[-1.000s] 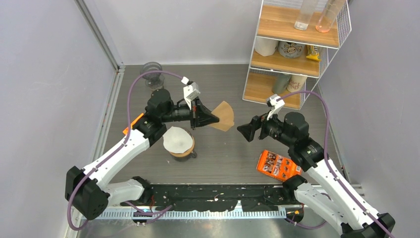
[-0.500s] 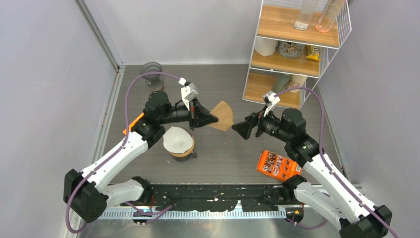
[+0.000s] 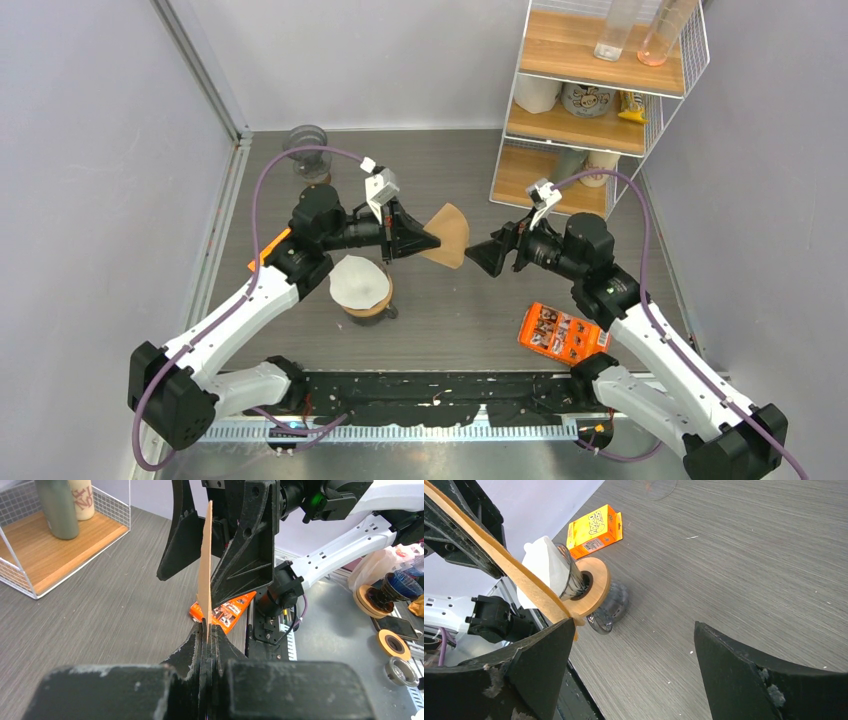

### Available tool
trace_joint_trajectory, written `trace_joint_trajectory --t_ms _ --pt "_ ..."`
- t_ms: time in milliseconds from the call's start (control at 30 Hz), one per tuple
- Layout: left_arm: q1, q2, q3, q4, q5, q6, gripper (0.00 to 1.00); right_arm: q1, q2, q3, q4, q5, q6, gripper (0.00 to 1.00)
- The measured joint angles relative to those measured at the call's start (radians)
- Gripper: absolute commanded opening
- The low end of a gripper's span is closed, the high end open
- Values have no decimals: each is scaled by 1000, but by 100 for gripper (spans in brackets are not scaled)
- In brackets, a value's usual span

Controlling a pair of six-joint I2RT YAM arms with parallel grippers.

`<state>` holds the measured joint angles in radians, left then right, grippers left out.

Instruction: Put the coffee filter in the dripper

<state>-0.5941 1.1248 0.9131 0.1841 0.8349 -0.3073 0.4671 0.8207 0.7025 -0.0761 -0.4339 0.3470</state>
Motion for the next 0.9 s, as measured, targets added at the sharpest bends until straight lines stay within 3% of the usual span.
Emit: trace_joint_trajectory --t_ms 633,900 --pt "1 4 0 7 49 0 0 0 3 12 -14 5 -8 95" --pt "1 10 0 17 56 -6 0 0 4 12 40 -110 -3 95"
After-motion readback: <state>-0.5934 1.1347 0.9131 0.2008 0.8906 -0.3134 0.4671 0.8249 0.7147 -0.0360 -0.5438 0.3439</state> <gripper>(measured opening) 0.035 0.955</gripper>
